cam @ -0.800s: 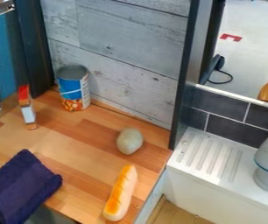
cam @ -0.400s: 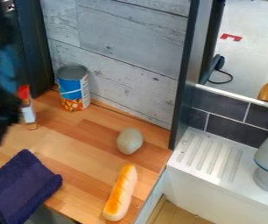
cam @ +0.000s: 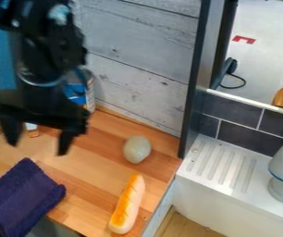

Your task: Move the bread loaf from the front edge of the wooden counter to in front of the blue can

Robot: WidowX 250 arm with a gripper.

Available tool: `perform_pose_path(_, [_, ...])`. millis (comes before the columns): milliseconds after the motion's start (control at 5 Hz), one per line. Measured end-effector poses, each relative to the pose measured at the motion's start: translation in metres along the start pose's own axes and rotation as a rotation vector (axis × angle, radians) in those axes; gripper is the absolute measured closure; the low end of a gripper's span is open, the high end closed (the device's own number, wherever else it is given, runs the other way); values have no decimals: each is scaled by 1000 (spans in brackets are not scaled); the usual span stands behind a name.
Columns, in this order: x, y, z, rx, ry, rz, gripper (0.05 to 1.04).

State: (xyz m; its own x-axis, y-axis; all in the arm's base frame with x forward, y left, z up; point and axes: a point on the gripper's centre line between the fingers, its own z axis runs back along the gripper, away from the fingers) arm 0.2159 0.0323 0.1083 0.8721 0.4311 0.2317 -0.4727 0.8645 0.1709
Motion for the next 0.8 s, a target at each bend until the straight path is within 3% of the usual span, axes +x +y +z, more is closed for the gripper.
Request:
perform_pose_path(200, [2,-27,-22,-98,21,47,84])
perform_pose_path(400, [3,-48,-41,-112,12,73,84])
perform_pose_path(800, [3,-89,-75,-101,49,-5,84])
